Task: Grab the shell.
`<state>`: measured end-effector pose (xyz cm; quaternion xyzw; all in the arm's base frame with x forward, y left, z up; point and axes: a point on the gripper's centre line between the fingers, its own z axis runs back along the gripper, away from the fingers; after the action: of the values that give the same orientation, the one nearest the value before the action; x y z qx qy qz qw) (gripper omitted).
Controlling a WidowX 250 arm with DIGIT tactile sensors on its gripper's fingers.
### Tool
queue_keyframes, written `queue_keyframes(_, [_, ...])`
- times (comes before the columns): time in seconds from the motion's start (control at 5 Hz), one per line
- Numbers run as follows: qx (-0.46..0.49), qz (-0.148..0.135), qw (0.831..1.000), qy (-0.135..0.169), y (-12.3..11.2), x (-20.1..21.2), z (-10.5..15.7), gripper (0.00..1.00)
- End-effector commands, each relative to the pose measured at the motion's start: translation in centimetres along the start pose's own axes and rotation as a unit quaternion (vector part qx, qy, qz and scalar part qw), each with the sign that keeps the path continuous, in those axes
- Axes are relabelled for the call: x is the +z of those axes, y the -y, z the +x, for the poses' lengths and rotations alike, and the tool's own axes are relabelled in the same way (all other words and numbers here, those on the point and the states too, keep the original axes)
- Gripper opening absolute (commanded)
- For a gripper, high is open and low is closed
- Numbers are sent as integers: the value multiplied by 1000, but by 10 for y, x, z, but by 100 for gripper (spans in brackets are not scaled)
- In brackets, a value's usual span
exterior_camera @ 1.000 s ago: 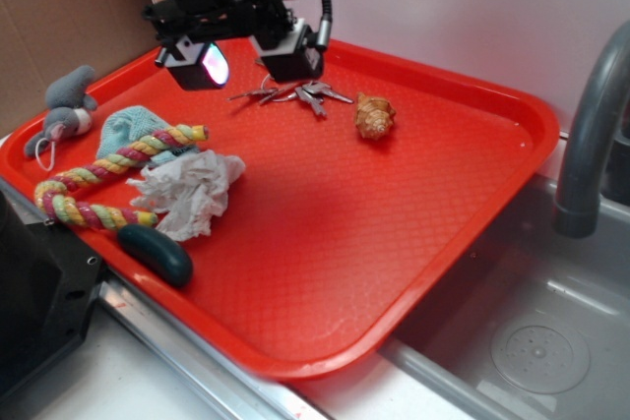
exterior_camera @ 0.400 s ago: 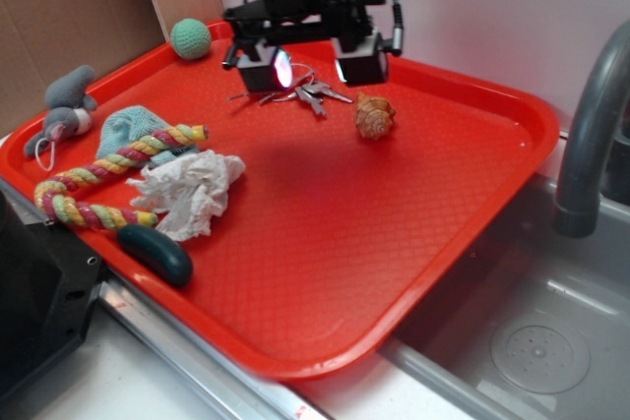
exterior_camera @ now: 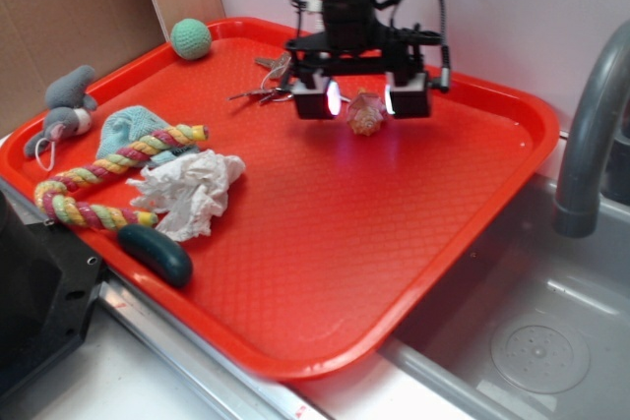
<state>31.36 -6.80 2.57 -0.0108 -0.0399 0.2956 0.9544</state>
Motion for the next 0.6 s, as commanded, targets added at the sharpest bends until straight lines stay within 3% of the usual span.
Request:
queue_keyframes(0.0, [-33, -5, 999, -25, 0, 18, 4, 0])
queue_keyframes(0.2, [-116, -3, 993, 2, -43, 72, -19, 0])
queue_keyframes(0.4, [-141, -11, 989, -38, -95, 126, -31, 0])
